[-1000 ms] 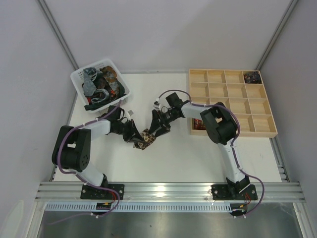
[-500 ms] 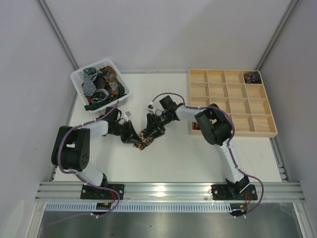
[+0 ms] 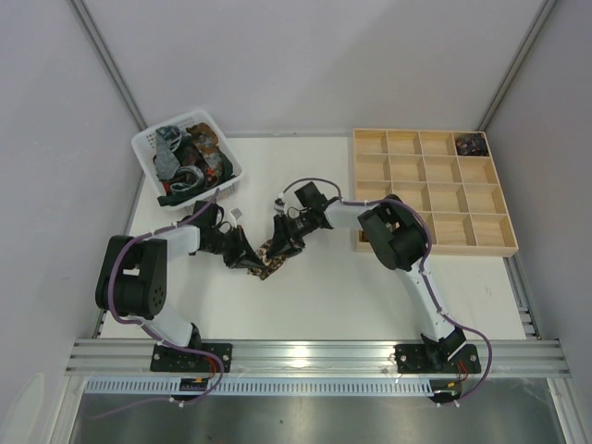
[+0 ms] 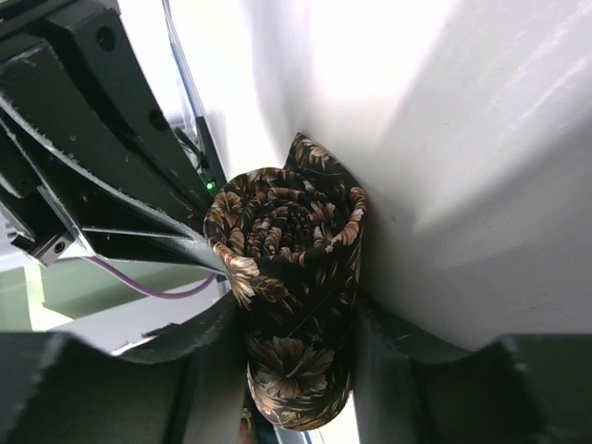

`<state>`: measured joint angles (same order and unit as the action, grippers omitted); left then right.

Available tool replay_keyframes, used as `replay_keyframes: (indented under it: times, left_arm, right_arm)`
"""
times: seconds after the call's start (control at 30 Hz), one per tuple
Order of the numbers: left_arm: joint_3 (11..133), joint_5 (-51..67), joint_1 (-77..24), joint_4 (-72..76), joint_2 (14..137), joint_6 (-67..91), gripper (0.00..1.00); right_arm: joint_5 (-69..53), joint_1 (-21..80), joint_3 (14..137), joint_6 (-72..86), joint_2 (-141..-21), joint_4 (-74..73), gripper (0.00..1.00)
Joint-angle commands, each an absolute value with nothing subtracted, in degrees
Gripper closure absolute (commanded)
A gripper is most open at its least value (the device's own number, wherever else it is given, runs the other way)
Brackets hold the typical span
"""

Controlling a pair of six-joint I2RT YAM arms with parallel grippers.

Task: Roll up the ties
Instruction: Place the rolled tie into the container

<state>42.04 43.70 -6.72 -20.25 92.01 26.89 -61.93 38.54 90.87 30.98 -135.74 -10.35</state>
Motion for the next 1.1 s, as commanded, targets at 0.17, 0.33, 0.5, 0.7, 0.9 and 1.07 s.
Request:
replay_keyframes:
  times: [0.17,0.33,0.5,0.7,0.9,1.07]
  left_arm:
    - [41.75,43.15,-6.06,-18.28,91.85,25.05,0.94]
    - [43.41,44.74,-6.06,-18.63,87.73,25.66,0.86]
    - [46.40,43.16,-6.07,-21.44,81.57,25.84,0.75]
    - [47.38,42.36,-6.06,-20.84,77.52,27.77,0.74]
    - [44.39,44.82,-6.06,-17.41,78.66,30.14,0.75]
    - [43.07,45.79,-6.06,-15.74,79.80,30.06,0.75]
  right_arm:
    - [-56.87,40.95,92.20,32.08,-136.06,-11.06,0.87]
    - [-51.35,40.78,95.43,28.76,-132.55,-19.03,1.00]
    - [-42.90,38.51,101.59,23.12,-128.50,-30.48,1.00]
    - [-38.51,31.22,111.87,21.71,-126.65,-42.96,1.00]
    - [-36.65,22.25,120.13,19.69,-126.48,-53.78,1.00]
    - [-36.30,12.16,121.20,17.50,-124.98,-58.00,1.00]
